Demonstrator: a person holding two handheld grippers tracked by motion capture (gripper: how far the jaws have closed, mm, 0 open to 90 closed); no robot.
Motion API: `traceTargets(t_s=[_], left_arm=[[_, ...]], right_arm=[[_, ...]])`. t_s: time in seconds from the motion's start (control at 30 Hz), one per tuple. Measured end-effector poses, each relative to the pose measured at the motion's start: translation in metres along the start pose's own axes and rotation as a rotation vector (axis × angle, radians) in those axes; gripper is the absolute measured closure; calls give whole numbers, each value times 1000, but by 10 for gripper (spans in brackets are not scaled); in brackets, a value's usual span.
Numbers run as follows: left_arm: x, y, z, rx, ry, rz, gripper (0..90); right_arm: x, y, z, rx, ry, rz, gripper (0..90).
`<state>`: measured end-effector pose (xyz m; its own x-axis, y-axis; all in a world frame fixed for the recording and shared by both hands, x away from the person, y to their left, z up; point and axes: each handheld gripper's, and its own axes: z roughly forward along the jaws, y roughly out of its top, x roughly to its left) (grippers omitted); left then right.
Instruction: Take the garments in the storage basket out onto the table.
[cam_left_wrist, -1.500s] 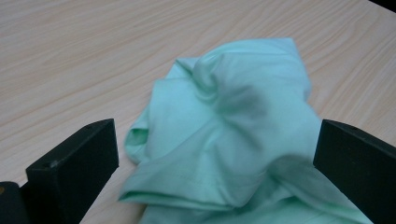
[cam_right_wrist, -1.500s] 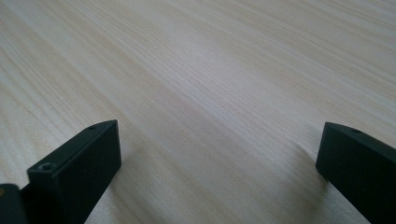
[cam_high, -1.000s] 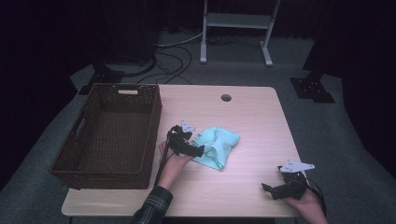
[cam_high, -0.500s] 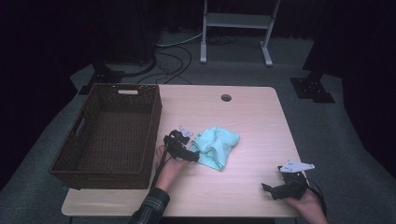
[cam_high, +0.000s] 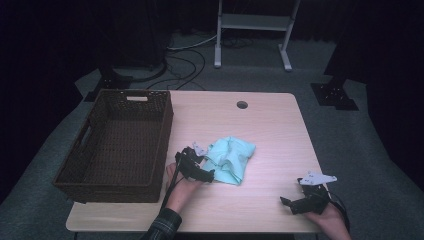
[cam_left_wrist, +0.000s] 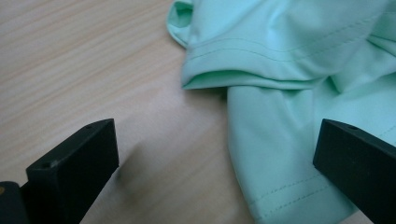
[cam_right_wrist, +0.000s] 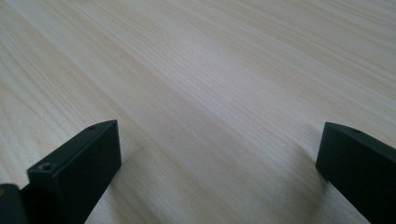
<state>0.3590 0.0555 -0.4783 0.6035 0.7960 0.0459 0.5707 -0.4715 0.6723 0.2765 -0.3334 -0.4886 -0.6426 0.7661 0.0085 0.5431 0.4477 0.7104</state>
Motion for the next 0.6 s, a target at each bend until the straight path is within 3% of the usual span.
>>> traceTargets(t_s=[0.3, 0.6], left_arm=[[-16, -17, -14, -4, -41, 14, 0], [-19, -30, -24, -18, -65, 20, 0]], right_arm=[[1, 0, 0, 1, 4, -2, 0], [1, 0, -1, 1, 5, -4, 0]])
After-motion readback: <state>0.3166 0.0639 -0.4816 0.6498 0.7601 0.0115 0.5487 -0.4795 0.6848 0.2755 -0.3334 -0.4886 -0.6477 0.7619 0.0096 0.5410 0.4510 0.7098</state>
